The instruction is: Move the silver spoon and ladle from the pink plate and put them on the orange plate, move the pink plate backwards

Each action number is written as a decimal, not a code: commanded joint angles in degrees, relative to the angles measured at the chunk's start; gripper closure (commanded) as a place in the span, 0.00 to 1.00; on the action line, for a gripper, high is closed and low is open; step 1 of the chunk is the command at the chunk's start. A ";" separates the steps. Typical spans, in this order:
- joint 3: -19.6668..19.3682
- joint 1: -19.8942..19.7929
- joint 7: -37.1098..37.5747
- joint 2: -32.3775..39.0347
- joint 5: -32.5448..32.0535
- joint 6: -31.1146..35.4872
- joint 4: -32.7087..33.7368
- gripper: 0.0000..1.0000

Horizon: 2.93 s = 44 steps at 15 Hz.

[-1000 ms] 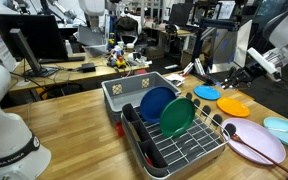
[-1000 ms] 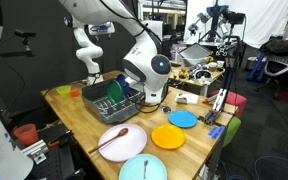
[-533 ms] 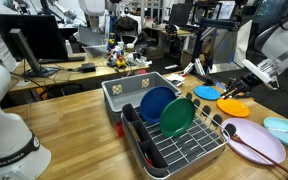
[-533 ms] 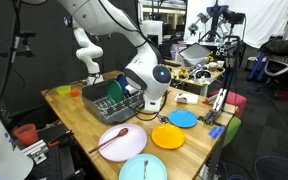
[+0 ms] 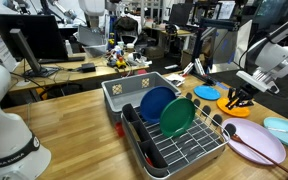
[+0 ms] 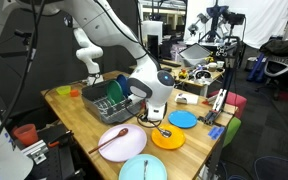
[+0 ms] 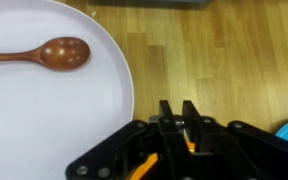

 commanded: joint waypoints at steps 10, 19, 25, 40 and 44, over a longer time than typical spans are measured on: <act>1.43 -0.63 6.92 7.89 -7.79 -5.09 10.65 0.88; 1.22 -0.20 6.40 7.55 -7.62 -6.18 10.89 0.52; 1.23 -0.21 6.40 7.55 -7.62 -6.22 10.89 0.52; 1.39 5.07 -1.20 -7.78 -37.84 -8.98 -9.15 0.00; 2.37 5.54 -5.27 -6.08 -44.99 -15.28 -9.23 0.00</act>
